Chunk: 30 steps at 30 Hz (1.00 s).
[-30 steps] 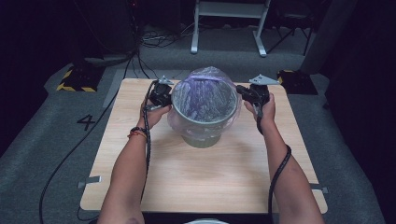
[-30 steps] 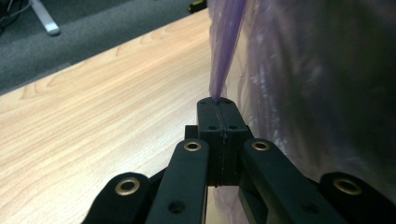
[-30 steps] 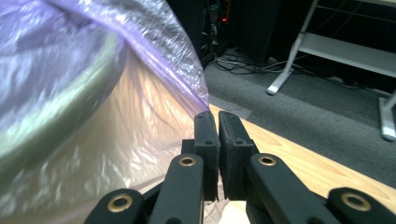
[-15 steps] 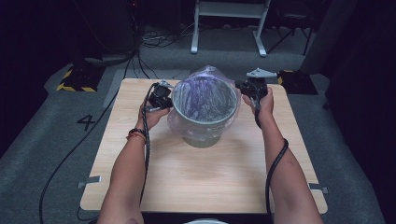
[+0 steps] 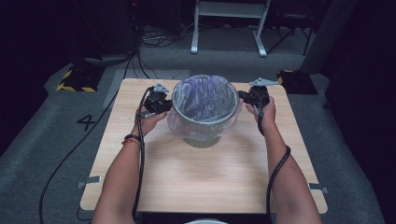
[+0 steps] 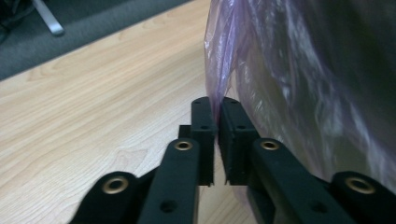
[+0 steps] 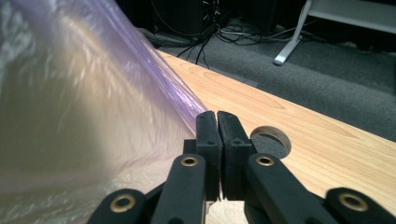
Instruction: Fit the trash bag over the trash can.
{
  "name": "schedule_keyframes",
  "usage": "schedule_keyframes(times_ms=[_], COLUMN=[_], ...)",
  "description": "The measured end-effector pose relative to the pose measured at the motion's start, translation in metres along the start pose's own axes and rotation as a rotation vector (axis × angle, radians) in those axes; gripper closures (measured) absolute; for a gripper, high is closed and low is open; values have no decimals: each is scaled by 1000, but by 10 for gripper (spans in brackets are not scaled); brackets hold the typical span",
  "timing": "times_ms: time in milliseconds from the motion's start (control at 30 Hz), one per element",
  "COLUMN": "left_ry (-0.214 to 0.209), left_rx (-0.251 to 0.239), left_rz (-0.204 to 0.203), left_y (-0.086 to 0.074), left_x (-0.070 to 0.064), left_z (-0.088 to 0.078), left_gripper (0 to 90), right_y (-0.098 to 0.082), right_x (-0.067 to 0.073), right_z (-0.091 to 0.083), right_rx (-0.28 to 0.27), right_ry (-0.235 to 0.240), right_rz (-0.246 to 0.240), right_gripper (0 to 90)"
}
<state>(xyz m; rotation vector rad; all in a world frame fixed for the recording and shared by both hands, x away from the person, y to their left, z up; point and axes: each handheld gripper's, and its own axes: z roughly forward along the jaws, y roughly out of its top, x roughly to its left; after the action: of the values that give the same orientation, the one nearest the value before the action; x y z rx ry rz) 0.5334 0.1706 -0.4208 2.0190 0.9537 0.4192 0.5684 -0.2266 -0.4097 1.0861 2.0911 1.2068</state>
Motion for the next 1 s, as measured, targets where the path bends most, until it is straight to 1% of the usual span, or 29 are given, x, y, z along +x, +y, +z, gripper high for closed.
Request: schedule_keyframes(times_ms=[33, 67, 100, 133, 167, 200, 233, 300, 333, 367, 400, 433, 467, 500, 533, 567, 633, 667, 700, 733, 767, 800, 833, 867, 900, 933, 967, 1000], left_ry=[1, 14, 16, 10, 10, 12, 14, -2, 1, -3, -12, -12, -40, -59, -59, -79, -111, -133, -153, -168, -168, -162, -162, -168, -169, -156, -154, -141], left_rx=[-16, -37, -49, -59, -59, -68, -75, -98, -114, -118, -137, -137, -143, -151, -151, -154, -151, -150, -144, -142, -142, -133, -133, -131, -128, -120, -102, -98], left_rz=[1, 18, 14, 17, 17, 33, 46, 44, 51, 50, 64, 64, 78, 98, 98, 116, 135, 138, 157, 171, 171, 186, 186, 186, 190, 201, 208, 211], left_y=[-2, -6, -8, -10, -10, -13, -16, -22, -26, -29, -36, -36, -40, -42, -42, -44, -46, -47, -49, -51, -51, -53, -53, -53, -54, -53, -53, -53], left_x=[-1, -4, -5, -6, -6, -8, -9, -13, -14, -16, -19, -19, -26, -31, -31, -36, -47, -53, -65, -70, -70, -78, -78, -81, -83, -85, -87, -88], left_z=[-4, -13, -18, -23, -23, -29, -33, -44, -49, -53, -60, -60, -65, -67, -67, -68, -68, -67, -65, -64, -64, -60, -60, -59, -57, -55, -51, -49], left_gripper=[777, 681, 614, 584, 554, 527, 527, 472, 450, 411, 374, 354, 338, 316, 299, 299, 268, 238, 225, 203, 194, 191, 186, 184, 184, 184, 187, 195], right_y=[-1, -4, -6, -8, -8, -13, -13, -17, -20, -22, -26, -26, -29, -30, -30, -30, -32, -33, -34, -36, -36, -38, -38, -39, -39, -39, -39, -39], right_x=[0, 1, 1, 0, 0, 0, 0, -1, -2, -3, -5, -5, -7, -7, -7, -8, -6, -2, 2, 7, 7, 17, 17, 27, 27, 32, 43, 49], right_z=[-3, -10, -14, -18, -18, -26, -26, -34, -38, -43, -51, -51, -58, -61, -61, -65, -72, -77, -79, -80, -80, -83, -83, -83, -83, -83, -83, -82], right_rx=[-7, -26, -45, -56, -56, -67, -67, -68, -71, -78, -93, -93, -104, -109, -109, -117, -136, -143, -141, -137, -137, -132, -132, -129, -129, -129, -132, -128], right_ry=[-3, -15, -15, -11, -11, 9, 9, 11, 16, 22, 25, 25, 23, 14, 14, 18, 37, 68, 86, 103, 103, 134, 134, 160, 160, 166, 198, 202], right_rz=[-8, -33, -37, -45, -45, -82, -82, -105, -110, -115, -123, -123, -137, -142, -142, -151, -167, -191, -206, -228, -228, -271, -271, -310, -310, -325, -369, -390], right_gripper=[854, 761, 702, 669, 669, 601, 601, 544, 516, 493, 442, 442, 392, 370, 370, 353, 334, 321, 310, 300, 300, 282, 282, 268, 268, 257, 235, 230])
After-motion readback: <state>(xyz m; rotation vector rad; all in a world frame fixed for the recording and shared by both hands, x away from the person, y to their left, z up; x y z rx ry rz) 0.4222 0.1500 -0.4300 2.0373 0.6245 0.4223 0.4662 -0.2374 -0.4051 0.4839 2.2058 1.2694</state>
